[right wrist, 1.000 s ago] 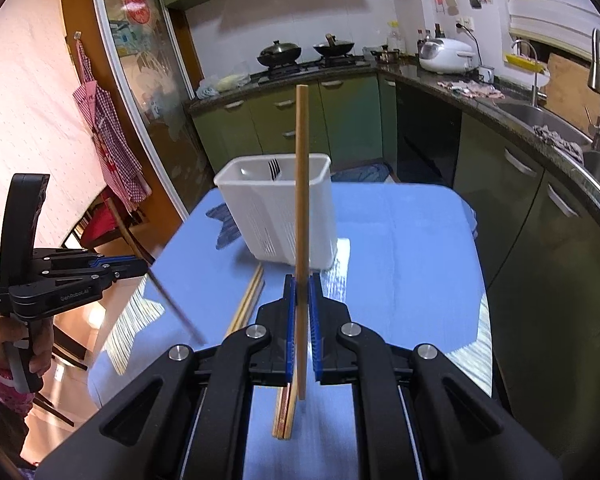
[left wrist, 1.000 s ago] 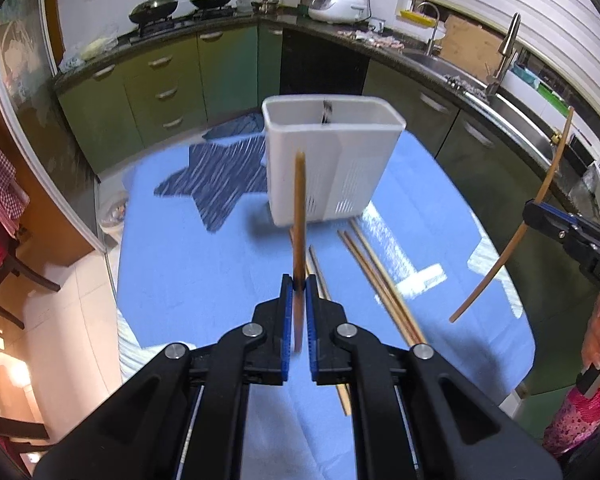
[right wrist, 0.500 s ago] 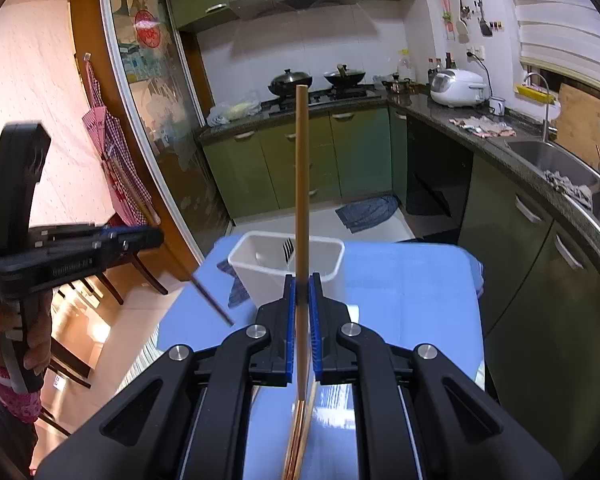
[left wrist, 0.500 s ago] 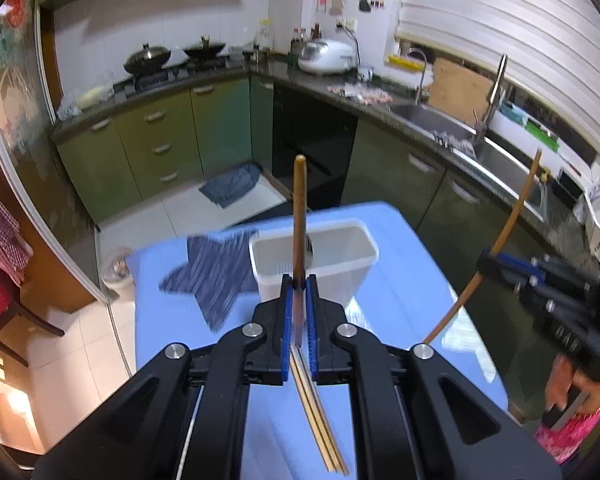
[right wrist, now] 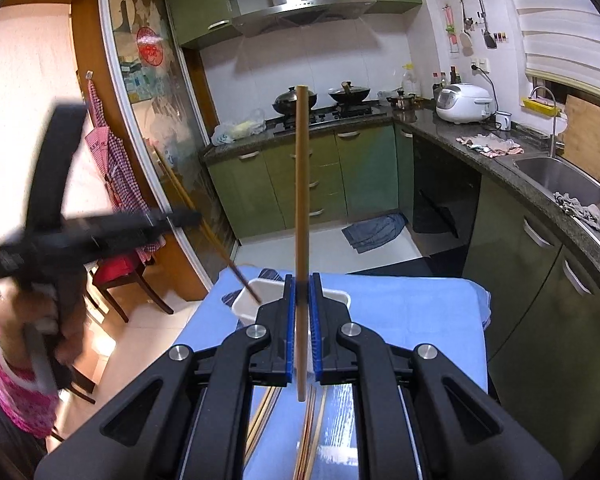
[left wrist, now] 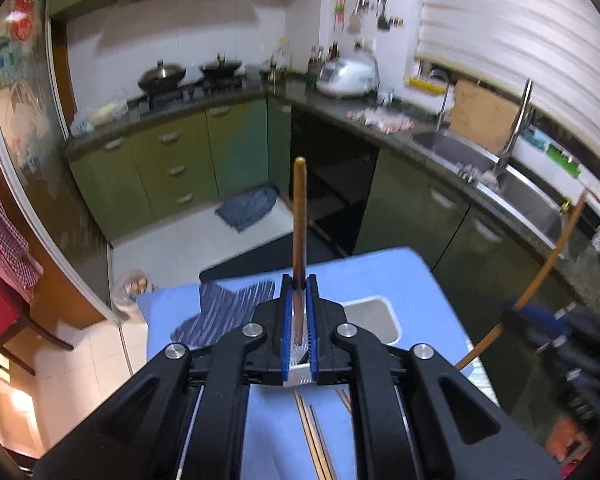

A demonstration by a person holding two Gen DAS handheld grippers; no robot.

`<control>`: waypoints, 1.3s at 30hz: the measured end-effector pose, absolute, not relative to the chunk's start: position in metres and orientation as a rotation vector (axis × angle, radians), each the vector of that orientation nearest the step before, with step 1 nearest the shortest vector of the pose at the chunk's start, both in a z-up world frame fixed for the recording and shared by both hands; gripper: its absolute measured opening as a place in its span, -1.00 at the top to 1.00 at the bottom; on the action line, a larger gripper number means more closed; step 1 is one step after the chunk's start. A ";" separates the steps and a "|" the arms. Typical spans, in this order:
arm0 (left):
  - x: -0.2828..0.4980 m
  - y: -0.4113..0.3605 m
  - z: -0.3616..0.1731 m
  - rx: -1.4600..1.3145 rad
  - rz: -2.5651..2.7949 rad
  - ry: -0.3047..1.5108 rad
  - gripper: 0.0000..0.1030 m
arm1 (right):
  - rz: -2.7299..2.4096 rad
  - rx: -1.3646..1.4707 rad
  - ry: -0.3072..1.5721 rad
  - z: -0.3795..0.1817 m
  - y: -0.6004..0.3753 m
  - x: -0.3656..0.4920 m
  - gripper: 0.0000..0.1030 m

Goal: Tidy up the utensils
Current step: 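Lift the chopsticks and drop them into the caddy with both grippers, then grasp another wooden chopstick with the left gripper while the right gripper grasps one too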

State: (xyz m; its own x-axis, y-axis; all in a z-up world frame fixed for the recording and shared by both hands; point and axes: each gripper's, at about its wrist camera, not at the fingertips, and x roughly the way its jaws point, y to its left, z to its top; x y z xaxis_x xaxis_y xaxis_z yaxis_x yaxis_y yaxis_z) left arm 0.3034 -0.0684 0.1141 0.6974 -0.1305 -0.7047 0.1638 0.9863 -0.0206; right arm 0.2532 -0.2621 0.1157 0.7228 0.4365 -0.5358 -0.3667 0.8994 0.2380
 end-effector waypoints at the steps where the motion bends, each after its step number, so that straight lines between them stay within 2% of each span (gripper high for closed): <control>1: 0.310 -0.069 0.104 0.048 -0.161 0.807 0.87 | 0.443 0.123 0.619 0.117 -0.262 0.258 0.86; 7: 0.324 -0.067 0.060 0.049 -0.154 0.895 0.84 | 0.441 0.154 0.606 0.123 -0.262 0.284 0.86; 9: 0.323 -0.063 0.055 0.044 -0.153 0.902 0.69 | 0.440 0.168 0.598 0.127 -0.261 0.293 0.86; 11: 0.321 -0.058 0.054 0.039 -0.156 0.897 0.37 | 0.431 0.172 0.583 0.131 -0.260 0.301 0.86; 13: 0.315 -0.056 0.056 0.048 -0.153 0.882 0.29 | 0.427 0.183 0.570 0.135 -0.259 0.308 0.86; 17: 0.300 -0.052 0.061 0.043 -0.164 0.870 0.25 | 0.390 0.170 0.578 0.130 -0.250 0.330 0.86; 21: 0.284 -0.048 0.060 0.046 -0.177 0.877 0.23 | 0.372 0.147 0.642 0.102 -0.237 0.350 0.86; 26: 0.263 -0.040 0.048 0.003 -0.209 0.912 0.11 | 0.380 0.119 0.707 0.066 -0.223 0.358 0.85; 32: 0.244 -0.037 0.024 -0.014 -0.226 0.964 0.06 | 0.387 0.092 0.723 0.048 -0.214 0.348 0.83; 38: 0.238 -0.040 -0.019 -0.023 -0.225 1.043 0.06 | 0.397 0.083 0.684 0.055 -0.225 0.312 0.83; 39: 0.239 -0.041 -0.030 -0.025 -0.227 1.072 0.06 | 0.391 0.080 0.677 0.055 -0.230 0.301 0.77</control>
